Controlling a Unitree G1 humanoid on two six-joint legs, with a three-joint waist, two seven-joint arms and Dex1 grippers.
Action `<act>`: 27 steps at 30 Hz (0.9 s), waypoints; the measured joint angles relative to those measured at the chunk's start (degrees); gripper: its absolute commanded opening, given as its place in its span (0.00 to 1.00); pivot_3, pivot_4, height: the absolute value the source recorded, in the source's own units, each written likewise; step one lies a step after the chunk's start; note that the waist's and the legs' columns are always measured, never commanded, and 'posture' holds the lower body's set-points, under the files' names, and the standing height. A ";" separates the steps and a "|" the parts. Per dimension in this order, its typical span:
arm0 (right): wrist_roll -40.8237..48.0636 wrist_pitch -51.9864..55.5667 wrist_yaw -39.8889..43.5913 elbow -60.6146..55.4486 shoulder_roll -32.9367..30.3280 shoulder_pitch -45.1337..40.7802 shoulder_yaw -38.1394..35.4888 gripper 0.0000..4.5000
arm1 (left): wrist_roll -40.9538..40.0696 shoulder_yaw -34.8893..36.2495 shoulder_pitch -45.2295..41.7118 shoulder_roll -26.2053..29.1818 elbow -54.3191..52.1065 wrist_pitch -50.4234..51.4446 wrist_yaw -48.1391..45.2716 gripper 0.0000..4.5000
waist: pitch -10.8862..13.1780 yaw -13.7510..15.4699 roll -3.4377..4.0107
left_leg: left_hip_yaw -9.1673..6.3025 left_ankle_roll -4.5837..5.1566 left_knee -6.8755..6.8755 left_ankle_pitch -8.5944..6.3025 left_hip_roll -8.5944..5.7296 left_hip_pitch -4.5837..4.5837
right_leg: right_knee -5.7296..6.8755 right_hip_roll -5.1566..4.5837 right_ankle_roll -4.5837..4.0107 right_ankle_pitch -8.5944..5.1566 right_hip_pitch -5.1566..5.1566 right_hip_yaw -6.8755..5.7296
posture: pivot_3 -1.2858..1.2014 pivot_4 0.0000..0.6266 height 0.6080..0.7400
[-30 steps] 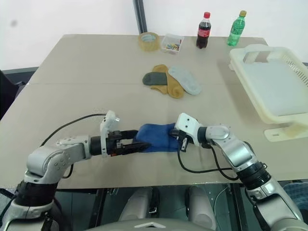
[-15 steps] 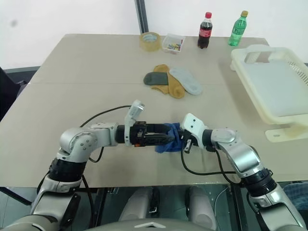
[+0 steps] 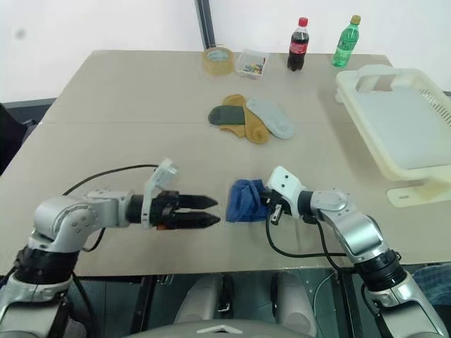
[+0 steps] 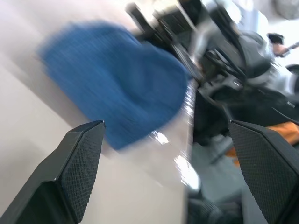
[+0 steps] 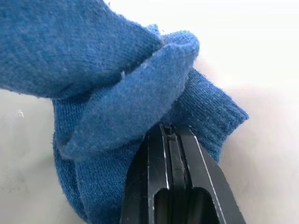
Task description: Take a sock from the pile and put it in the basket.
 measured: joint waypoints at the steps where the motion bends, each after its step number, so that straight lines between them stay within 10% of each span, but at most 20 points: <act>1: 0.01 0.00 0.02 0.11 -0.01 0.00 -0.08 0.02 | 0.05 -1.02 -0.87 -1.70 0.14 -0.02 0.15 1.00 | 0.00 0.15 0.00 | -0.01 0.01 0.02 0.00 -0.01 0.03 | 0.01 0.00 0.00 0.00 0.04 -0.01 | 0.52 0.24 1.00; 11: 0.01 4.44 -1.79 -6.73 -4.87 4.08 -3.69 0.02 | 12.30 -13.57 -10.03 -18.17 13.22 -9.68 5.20 1.00 | -0.01 1.12 0.03 | -0.08 0.12 0.15 -0.07 -0.06 -0.04 | -0.03 0.15 0.20 0.12 0.09 -0.04 | 0.52 0.24 1.00; 22: 16.04 23.67 -7.54 -18.97 -0.55 7.45 -20.55 0.99 | 15.23 -11.89 -7.22 -14.58 9.39 -17.14 1.67 1.00 | -0.02 -0.05 0.08 | -0.24 0.15 0.17 -0.09 0.16 0.05 | 0.04 0.26 -0.01 0.01 0.13 -0.09 | 0.52 0.24 1.00; 27: 21.88 30.33 -12.64 -17.63 7.23 2.63 -20.58 0.99 | 19.90 -9.57 -1.73 -10.69 3.34 -26.16 1.16 1.00 | 0.00 -0.11 0.09 | -0.17 0.17 0.15 -0.11 0.03 -0.07 | -0.01 -0.01 -0.03 0.01 0.08 -0.08 | 0.52 0.24 1.00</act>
